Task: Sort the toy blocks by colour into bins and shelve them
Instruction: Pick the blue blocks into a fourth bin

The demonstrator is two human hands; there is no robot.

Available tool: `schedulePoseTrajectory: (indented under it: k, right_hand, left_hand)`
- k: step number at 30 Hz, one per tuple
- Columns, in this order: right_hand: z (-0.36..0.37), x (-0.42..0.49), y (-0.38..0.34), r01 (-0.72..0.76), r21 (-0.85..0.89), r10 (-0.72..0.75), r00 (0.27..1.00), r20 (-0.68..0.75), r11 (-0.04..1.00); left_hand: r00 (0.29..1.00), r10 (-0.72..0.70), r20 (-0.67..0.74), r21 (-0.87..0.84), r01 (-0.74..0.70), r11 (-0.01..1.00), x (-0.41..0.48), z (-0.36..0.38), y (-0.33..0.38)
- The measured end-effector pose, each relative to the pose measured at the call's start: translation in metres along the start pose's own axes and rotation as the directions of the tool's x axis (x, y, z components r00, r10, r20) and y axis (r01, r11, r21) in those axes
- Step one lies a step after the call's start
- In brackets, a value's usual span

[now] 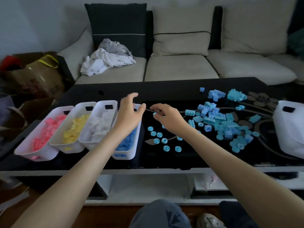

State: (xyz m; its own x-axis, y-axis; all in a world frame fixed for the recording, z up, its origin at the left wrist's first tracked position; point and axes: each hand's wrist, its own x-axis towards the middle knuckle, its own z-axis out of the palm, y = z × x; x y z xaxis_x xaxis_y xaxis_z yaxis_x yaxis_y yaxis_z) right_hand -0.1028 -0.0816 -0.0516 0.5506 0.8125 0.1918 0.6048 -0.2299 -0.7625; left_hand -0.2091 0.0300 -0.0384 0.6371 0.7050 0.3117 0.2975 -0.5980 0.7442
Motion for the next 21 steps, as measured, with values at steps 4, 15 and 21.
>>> schedulePoseTrajectory:
  k: [4, 15, 21]
  right_hand:
    - [-0.067, -0.019, 0.053, -0.179, -0.105, 0.175, 0.983, -0.046, 0.978]
    - [-0.166, -0.074, 0.149, -0.347, -0.462, 0.438, 0.893, 0.102, 0.816]
    - [-0.150, -0.066, 0.161, -0.248, -0.540, 0.362, 0.925, 0.114, 0.804]
  left_hand:
    - [0.958, 0.114, 0.264, 0.052, -0.133, 0.990, 0.011, 0.059, 0.033]
    - [0.686, 0.151, 0.712, 0.199, -0.403, 0.893, 0.005, 0.182, 0.081]
    - [0.710, 0.196, 0.677, 0.252, -0.473, 0.844, 0.002, 0.202, 0.075]
